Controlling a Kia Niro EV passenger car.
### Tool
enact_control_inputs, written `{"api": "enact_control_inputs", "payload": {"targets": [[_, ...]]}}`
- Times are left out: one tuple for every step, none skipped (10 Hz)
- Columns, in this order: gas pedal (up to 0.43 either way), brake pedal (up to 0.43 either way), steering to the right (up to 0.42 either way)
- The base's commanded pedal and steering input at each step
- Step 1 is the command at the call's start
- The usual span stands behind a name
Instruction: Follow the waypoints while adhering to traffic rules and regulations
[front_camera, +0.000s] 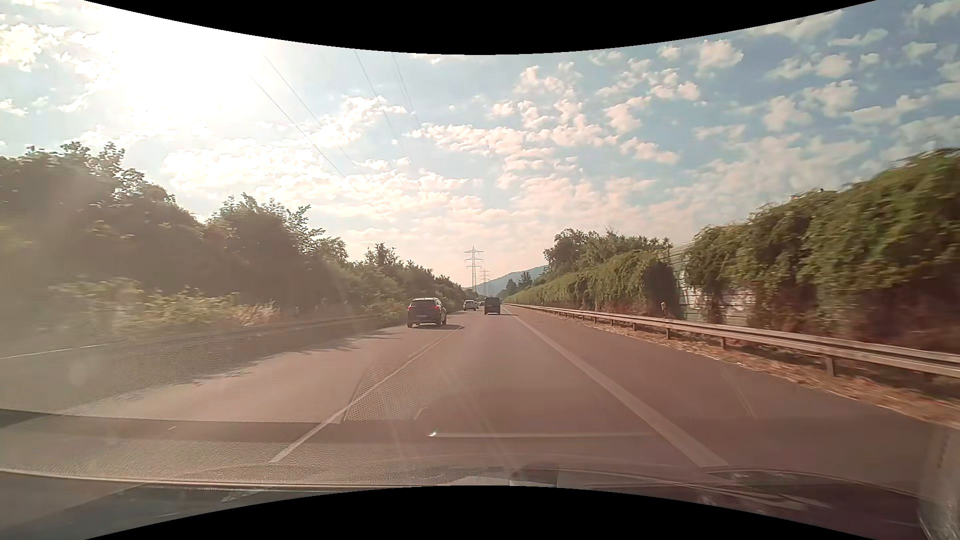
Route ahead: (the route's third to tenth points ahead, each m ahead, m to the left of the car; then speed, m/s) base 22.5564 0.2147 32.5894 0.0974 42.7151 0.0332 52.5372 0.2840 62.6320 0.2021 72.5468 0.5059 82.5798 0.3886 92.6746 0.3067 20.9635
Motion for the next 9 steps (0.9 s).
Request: {"api": "enact_control_inputs", "payload": {"targets": [[0.189,0.000,0.000],[0.189,0.000,0.000],[0.189,0.000,0.000],[0.189,0.000,0.000],[0.189,0.000,0.000],[0.189,0.000,0.000],[0.189,0.000,0.000],[0.189,0.000,0.000],[0.189,0.000,0.000]]}}
